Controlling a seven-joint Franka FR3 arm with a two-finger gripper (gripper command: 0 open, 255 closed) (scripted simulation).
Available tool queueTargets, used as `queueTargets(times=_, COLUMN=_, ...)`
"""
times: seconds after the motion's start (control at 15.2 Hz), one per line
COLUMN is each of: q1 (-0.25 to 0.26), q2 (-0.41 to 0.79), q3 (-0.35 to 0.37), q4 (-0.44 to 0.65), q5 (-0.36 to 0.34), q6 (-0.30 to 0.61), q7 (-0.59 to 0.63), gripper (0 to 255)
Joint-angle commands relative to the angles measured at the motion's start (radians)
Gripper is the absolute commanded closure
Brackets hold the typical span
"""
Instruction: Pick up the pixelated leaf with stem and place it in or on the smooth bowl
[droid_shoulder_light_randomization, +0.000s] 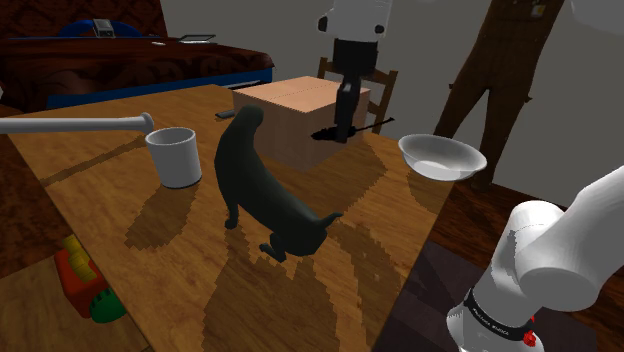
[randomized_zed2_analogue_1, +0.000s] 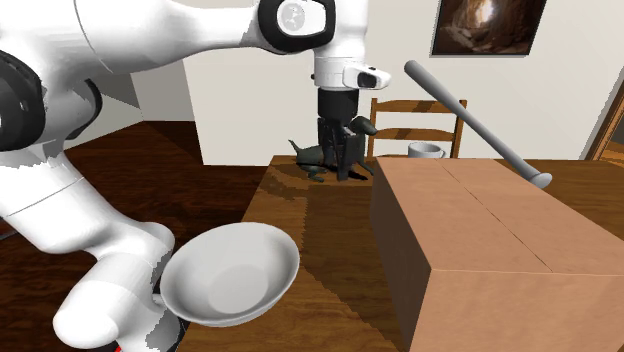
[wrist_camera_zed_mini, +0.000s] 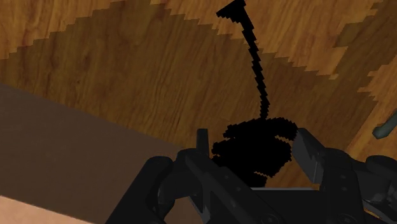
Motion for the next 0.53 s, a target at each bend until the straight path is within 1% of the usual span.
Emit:
queueTargets(times=0.0, q1=-0.001, q2=0.009, q3=-0.001, q4=0.037, q5=-0.002, q6=-0.029, q7=0.001, gripper=255)
queueTargets(times=0.07, q1=-0.001, q2=0.013, q3=-0.001, q4=0.052, q5=-0.002, q6=-0.039, q7=0.001, gripper=255)
queueTargets(times=0.46, q1=-0.021, q2=-0.172, q3=-0.086, q4=-0.096, q5=-0.017, q6=-0.081, q7=-0.105, gripper=255)
